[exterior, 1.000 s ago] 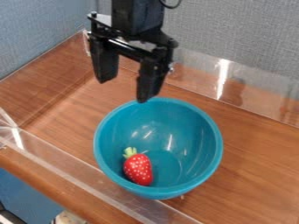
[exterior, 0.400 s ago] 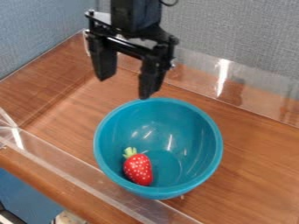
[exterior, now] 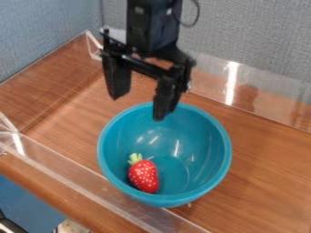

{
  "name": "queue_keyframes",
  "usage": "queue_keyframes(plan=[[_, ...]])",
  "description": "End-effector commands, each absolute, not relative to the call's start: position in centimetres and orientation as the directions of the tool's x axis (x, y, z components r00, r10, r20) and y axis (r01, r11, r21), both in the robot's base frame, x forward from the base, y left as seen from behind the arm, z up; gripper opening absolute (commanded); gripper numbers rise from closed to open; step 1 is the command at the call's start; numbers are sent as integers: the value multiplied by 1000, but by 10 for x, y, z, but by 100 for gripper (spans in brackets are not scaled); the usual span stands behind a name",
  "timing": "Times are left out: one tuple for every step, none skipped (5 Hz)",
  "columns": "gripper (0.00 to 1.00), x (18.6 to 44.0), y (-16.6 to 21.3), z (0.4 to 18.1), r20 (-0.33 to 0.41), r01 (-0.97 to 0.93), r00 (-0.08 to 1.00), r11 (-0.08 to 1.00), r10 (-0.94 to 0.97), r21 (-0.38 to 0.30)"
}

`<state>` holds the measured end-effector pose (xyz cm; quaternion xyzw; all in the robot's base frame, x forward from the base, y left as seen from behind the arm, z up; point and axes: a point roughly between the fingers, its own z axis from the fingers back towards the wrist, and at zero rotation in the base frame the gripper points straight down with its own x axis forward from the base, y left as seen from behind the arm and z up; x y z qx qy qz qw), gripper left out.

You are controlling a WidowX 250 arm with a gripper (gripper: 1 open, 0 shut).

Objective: Put the strawberry in the blue bowl

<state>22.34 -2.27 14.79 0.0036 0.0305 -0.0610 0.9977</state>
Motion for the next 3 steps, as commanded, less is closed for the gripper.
queue_keyframes(plan=[[100, 226, -16, 138, -37, 120, 992, 993, -119, 6], [100, 229, -20, 150, -10, 66, 998, 998, -66, 2], [100, 231, -26, 159, 5, 18, 1000, 1000, -18, -2]])
